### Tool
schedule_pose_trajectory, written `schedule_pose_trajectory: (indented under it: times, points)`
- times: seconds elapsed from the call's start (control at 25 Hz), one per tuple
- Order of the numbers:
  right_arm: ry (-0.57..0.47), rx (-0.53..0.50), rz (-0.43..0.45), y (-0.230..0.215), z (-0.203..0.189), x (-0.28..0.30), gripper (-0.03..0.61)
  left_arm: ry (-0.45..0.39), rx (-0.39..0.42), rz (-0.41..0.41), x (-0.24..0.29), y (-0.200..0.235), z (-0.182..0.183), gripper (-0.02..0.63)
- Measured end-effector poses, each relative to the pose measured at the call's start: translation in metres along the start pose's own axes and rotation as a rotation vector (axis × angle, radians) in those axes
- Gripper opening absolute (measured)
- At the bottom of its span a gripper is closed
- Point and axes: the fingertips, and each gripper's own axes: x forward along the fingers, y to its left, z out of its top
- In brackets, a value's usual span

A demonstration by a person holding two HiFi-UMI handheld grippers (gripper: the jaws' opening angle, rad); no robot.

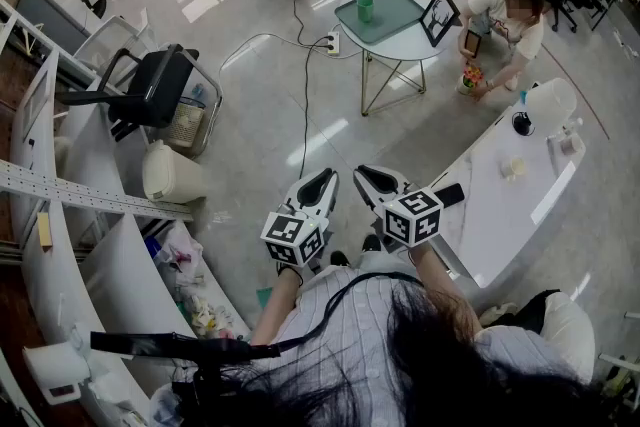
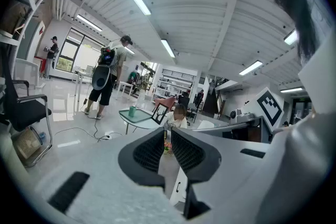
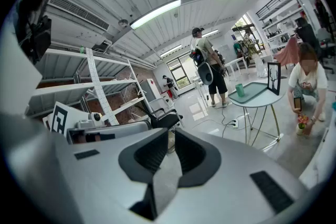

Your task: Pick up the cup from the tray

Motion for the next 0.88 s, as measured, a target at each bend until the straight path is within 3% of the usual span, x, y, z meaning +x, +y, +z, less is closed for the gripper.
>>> schedule_pose_trajectory:
  times: [0.88]
  points:
    - [0.016,-0.006,-0.024,-0.061,0.006,-0.020,0.058,0.024,0.003,-0.026,0.065,-0.024,-0.010,0.035]
